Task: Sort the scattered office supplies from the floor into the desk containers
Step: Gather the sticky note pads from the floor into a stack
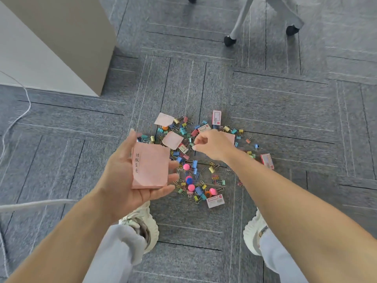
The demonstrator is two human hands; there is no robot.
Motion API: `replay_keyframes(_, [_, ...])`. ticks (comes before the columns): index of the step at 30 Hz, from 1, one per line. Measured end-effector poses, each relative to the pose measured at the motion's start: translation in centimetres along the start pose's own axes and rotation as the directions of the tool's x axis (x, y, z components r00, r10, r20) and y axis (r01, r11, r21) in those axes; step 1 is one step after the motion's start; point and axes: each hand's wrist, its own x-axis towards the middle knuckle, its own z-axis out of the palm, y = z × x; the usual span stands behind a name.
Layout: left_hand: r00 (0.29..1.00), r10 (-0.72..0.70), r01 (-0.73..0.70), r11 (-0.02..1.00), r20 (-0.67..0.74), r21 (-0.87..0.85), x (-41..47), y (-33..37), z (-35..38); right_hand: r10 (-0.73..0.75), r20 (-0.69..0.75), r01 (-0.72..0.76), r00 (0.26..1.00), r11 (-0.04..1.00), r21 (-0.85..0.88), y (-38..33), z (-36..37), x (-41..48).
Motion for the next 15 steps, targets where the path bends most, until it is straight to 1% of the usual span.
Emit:
replay_keyframes(2, [0.998, -0.004, 0.003, 1.000, -0.059, -0.013, 0.4, -0.1, -1.5, 0.041, 0.025, -0.039, 0.999, 0.997, -0.069, 1.1, 3.3, 4.0])
replay_keyframes(4, [0.996, 0.013, -0.019, 0.997, -0.084, -0.076, 0.8, -0.1, -2.5, 0.092, 0.037, -0.084, 0.995, 0.980, -0.183, 2.5, 6.4, 7.9])
replay_keyframes(6, [0.995, 0.044, -0.052, 0.995, -0.094, -0.088, 1.6, -0.5, -3.2, 0.119, -0.007, -0.115, 0.993, 0.944, -0.310, 3.6, 9.3, 11.9])
replay_keyframes(7, [0.995, 0.042, -0.049, 0.996, -0.096, -0.080, 2.0, -1.0, -3.4, 0.131, -0.038, -0.136, 0.991, 0.929, -0.343, 4.0, 10.5, 13.7])
replay_keyframes(9, [0.996, 0.015, -0.020, 0.998, -0.088, -0.056, 2.7, -2.2, -3.6, 0.172, -0.101, -0.196, 0.980, 0.923, -0.330, 4.5, 12.7, 16.8])
replay_keyframes(12, [0.997, -0.053, 0.050, 0.996, -0.052, -0.071, 3.5, -3.3, -4.4, 0.250, -0.190, -0.300, 0.949, 0.900, -0.317, 4.6, 15.1, 19.6])
replay_keyframes(15, [0.996, -0.038, 0.033, 0.997, -0.075, -0.068, 3.4, -2.9, -4.9, 0.277, -0.231, -0.341, 0.933, 0.885, -0.316, 5.2, 16.8, 19.8])
